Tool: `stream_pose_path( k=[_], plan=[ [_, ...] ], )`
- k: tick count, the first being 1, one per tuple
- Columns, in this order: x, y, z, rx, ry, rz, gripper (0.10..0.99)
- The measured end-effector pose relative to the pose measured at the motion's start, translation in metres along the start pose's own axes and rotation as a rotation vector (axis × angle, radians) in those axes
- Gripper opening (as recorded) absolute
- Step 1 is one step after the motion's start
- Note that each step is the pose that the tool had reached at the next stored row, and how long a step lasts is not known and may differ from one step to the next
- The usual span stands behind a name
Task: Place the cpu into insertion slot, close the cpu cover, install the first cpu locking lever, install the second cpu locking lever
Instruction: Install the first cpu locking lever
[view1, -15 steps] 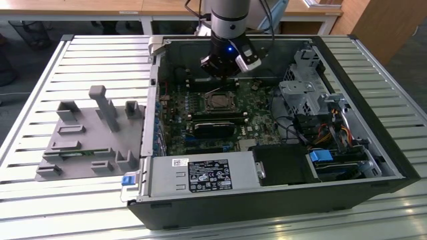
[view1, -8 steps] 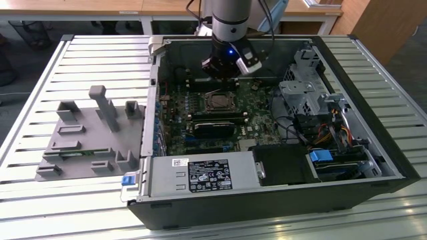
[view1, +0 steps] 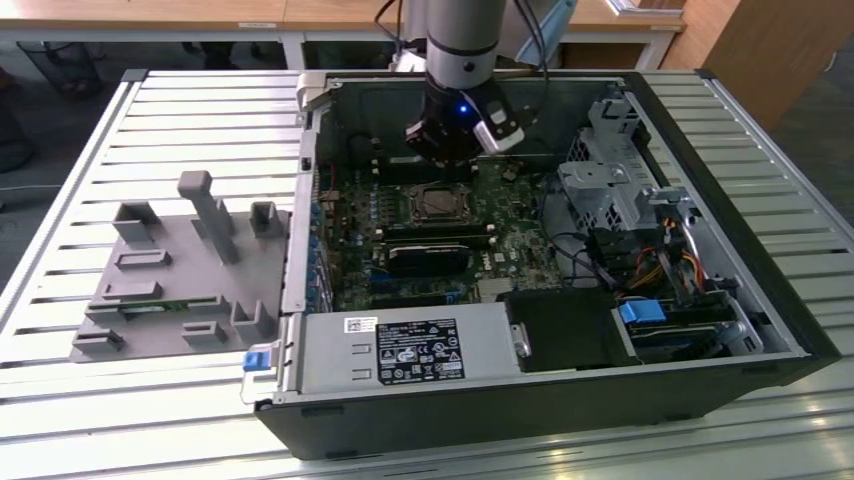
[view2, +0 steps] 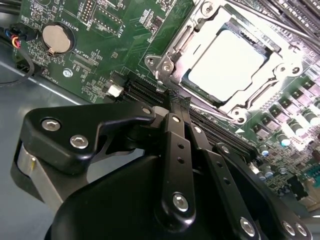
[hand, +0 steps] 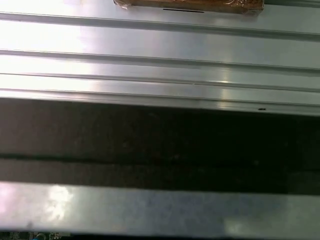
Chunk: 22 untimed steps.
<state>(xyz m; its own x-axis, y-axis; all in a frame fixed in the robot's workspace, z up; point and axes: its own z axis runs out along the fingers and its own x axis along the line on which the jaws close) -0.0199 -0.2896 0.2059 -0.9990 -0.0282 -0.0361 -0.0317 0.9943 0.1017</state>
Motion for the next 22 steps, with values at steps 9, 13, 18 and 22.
stream_pose_path(
  k=[9, 13, 18, 22],
  plan=[
    [-0.0002, -0.0001, 0.0048, 0.001, 0.0001, 0.000, 0.106],
    [-0.0004, -0.0002, 0.0055, 0.003, 0.0002, 0.000, 0.106],
    [-0.0004, 0.0000, 0.0045, 0.003, 0.0000, 0.000, 0.106],
    [-0.0005, 0.0001, 0.0036, 0.003, -0.0001, 0.000, 0.106]
  ],
)
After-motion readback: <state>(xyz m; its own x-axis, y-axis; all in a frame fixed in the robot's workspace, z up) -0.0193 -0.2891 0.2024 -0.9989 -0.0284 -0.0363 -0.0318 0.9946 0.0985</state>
